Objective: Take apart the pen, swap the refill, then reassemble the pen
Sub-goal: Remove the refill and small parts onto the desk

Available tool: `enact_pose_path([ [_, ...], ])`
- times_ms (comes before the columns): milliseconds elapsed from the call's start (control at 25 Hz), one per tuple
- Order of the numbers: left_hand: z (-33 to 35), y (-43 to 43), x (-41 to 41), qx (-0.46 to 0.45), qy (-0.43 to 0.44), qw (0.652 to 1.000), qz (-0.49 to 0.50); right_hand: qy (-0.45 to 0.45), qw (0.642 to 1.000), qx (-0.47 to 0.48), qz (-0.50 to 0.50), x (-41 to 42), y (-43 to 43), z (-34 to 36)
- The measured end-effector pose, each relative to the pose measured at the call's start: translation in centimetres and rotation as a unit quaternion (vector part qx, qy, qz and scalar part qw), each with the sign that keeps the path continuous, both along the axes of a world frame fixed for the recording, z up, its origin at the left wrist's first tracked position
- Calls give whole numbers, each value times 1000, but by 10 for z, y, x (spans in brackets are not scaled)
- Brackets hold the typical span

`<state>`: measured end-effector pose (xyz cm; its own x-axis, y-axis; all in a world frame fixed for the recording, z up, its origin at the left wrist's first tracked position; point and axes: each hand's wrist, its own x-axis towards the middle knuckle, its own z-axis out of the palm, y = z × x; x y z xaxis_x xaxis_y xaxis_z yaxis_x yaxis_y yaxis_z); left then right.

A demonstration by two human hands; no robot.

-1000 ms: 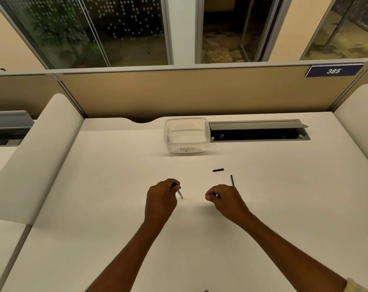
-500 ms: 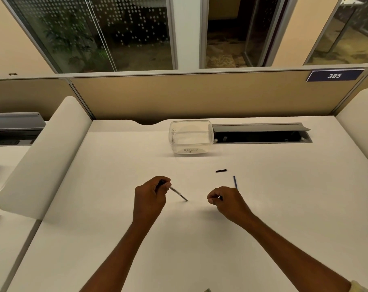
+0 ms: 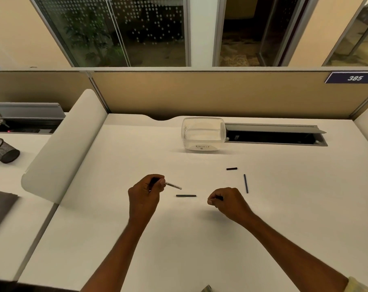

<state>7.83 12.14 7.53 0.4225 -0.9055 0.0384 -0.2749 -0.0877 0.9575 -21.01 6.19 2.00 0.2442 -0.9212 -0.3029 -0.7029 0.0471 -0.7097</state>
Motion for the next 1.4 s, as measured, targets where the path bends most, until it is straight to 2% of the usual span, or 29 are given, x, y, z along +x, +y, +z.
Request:
enact_pose_path([
  [200,-3,16,13,6,111,992,60,27,999,-7,33,23,-5,-4],
  [400,-6,28,24,12,155,983,101,99,988,-33,113,51,-17,-6],
  [680,-17,36,35,22,234,961,149,167,969,-70,167,80,-33,-16],
  [960,-29,37,44,49,255,955,143,272,916,-136,263,92,-43,-21],
  [1200,-34,31,46,71,258,957,115,287,881,-180,330,93,-47,-24],
  [1320,-38,27,44,91,254,955,121,282,876,-191,340,92,-49,-24],
  [1400,-40,24,42,105,255,953,125,271,885,-182,331,90,-52,-24],
])
